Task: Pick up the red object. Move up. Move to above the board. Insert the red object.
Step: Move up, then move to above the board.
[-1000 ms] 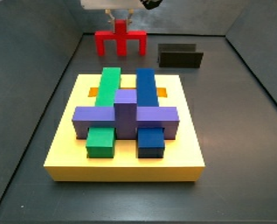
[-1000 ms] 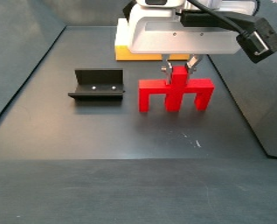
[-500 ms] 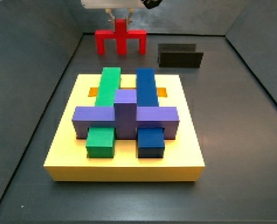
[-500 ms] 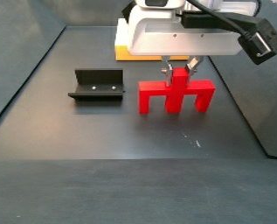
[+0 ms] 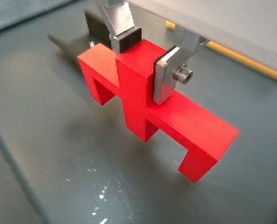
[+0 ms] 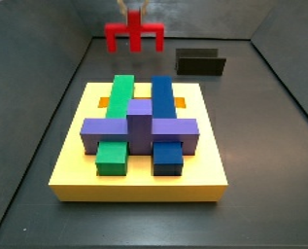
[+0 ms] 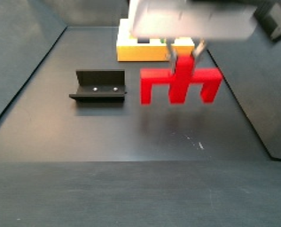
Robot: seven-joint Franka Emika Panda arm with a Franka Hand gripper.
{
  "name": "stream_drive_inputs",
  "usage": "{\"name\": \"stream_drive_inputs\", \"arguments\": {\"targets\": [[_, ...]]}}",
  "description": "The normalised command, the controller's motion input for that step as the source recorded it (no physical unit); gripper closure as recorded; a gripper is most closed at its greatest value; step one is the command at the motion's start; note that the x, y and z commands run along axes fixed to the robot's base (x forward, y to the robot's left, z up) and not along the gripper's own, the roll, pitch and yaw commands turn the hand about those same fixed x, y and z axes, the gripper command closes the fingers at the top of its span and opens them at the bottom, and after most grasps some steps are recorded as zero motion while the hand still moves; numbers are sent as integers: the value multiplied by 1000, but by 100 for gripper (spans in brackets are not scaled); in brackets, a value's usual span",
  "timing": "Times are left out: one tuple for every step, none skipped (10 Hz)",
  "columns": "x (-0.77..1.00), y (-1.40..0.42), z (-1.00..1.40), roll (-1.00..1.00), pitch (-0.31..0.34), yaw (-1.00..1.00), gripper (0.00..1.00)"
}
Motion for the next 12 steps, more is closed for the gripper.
{"name": "stream_drive_inputs", "arguments": {"targets": [[23,21,268,65,10,18,100],[0,0,1400,0,0,0,100],[-13,-1,1400,-20,9,-11,100],[-64,-4,1400,11,36,-5,100],[12,-3,1400,20,26,0,100],[46,4,991,0,74,-1,100],[50,6,605,-1,88,-4,100],[50,0,335,8,74,-1,100],[37,-6,243,2,65,4,100],[196,-1400,181,-17,340,-273,100],[194,-1400,158,10,319,-231,100],[204,-1400,162,13,274,-119,100]]}}
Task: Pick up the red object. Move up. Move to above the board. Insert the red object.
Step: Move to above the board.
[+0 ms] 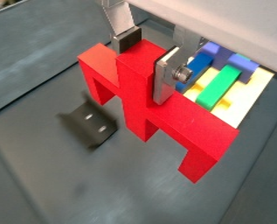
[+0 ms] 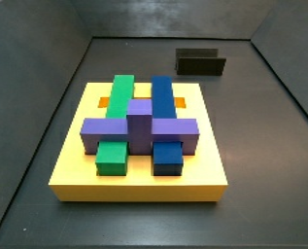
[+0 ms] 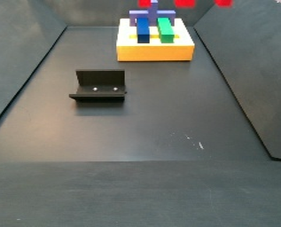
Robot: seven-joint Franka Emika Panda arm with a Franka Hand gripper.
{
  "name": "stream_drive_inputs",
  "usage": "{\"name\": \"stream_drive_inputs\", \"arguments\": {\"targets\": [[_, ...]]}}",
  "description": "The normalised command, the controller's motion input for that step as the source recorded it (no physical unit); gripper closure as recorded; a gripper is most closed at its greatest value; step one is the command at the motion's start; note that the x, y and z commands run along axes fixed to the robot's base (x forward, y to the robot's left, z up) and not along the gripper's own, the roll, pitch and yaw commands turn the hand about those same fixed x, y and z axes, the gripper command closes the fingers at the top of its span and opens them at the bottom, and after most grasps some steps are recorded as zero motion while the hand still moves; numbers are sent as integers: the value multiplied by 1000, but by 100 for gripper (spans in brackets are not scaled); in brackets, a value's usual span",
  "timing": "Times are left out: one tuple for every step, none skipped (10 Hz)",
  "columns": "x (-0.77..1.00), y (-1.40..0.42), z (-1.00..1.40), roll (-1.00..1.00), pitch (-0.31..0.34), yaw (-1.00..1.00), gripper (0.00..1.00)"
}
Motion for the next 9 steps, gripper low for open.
{"name": "stream_drive_inputs", "arguments": {"targets": [[213,-1400,165,-40,221,-74,100],[226,-1400,163,-9,176,-31,100],[236,-1400,166,3,161,-11,100],[259,-1400,175,-18,154,0,100],[268,-1400,177,9,150,0,100],[293,-1400,183,7,148,7,100],[326,-1400,191,-3,152,7,100],[203,-738,114,10,154,10,100],[142,-397,75,14,142,9,100]]}}
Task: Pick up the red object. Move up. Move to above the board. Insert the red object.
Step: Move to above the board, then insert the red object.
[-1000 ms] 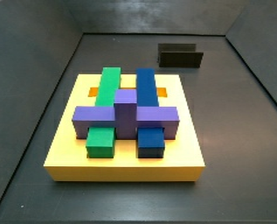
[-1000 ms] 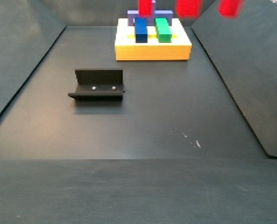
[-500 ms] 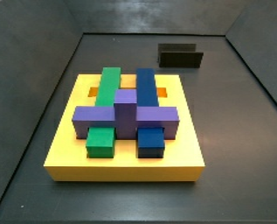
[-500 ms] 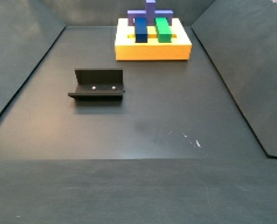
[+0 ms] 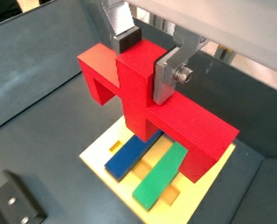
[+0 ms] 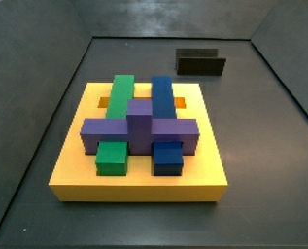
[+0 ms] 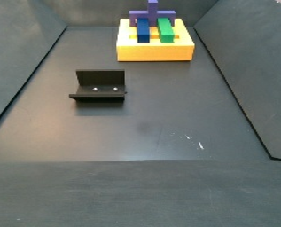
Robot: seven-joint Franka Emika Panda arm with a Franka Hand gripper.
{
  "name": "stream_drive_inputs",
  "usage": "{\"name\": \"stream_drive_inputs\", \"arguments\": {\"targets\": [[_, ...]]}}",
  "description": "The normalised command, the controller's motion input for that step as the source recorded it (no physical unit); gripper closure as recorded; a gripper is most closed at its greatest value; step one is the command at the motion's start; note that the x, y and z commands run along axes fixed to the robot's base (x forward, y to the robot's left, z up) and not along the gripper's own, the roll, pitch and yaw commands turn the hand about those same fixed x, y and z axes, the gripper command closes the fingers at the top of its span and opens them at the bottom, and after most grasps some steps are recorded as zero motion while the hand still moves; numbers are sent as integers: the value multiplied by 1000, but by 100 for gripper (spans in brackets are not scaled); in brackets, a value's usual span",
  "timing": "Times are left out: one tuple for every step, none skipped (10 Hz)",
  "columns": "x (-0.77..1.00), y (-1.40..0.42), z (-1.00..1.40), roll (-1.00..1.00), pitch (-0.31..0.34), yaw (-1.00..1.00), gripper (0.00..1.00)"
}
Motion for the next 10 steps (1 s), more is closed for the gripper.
{"name": "stream_drive_inputs", "arguments": {"targets": [[109,-257,56,8,122,5,100],[0,117,-340,16,-89,94,100],[-14,400,-746,6,-217,49,100],[-3,417,-846,113,-149,46,100],[0,383,-891,107,-124,51,100],[0,251,-903,0,-161,80,100],[0,237,-929,0,-156,80,100],[0,240,-949,0,-147,86,100],[0,166,-840,0,-201,140,100],[0,74,-763,-1,-239,177,100]]}}
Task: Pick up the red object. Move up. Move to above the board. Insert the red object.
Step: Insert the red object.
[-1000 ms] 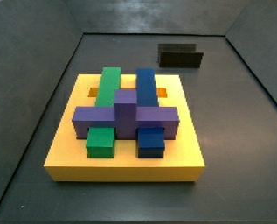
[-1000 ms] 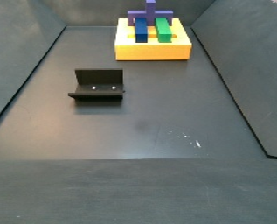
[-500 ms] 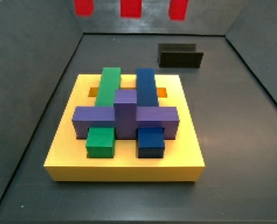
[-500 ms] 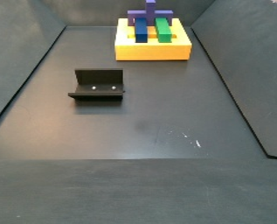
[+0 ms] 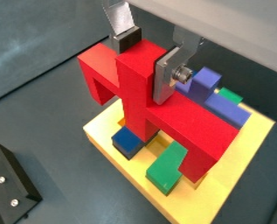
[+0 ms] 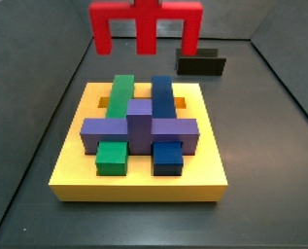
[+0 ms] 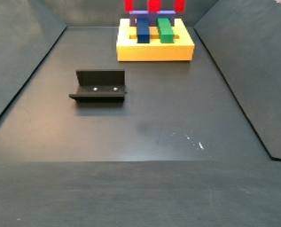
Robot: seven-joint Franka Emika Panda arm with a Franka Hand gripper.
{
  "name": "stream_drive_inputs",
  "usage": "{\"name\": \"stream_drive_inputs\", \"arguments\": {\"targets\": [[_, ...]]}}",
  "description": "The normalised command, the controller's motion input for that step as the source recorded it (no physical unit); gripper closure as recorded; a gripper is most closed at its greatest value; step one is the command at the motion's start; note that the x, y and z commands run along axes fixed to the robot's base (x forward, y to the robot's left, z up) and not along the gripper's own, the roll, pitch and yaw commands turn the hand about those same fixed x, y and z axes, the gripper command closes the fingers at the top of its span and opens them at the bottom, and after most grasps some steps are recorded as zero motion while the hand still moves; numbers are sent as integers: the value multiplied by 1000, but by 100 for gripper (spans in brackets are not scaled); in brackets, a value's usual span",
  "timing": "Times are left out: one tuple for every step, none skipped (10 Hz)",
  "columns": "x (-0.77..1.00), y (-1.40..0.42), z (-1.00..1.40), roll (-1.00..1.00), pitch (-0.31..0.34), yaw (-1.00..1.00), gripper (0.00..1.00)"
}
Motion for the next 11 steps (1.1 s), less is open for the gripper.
{"name": "stream_drive_inputs", "arguments": {"targets": [[0,-114,-654,16,-244,129,100],[23,-291,-420,131,-104,77,100],[3,-289,-291,213,-26,40,100],[-31,-246,-86,254,-24,49,100],[-60,-163,23,261,-71,111,100],[0,-100,-11,247,-73,140,100],[0,-91,-131,257,-73,177,100],[0,-69,-169,261,-20,117,100],[0,-89,-186,266,-24,89,100],[51,-71,-114,119,-20,0,100],[94,0,-74,23,1,-14,100]]}}
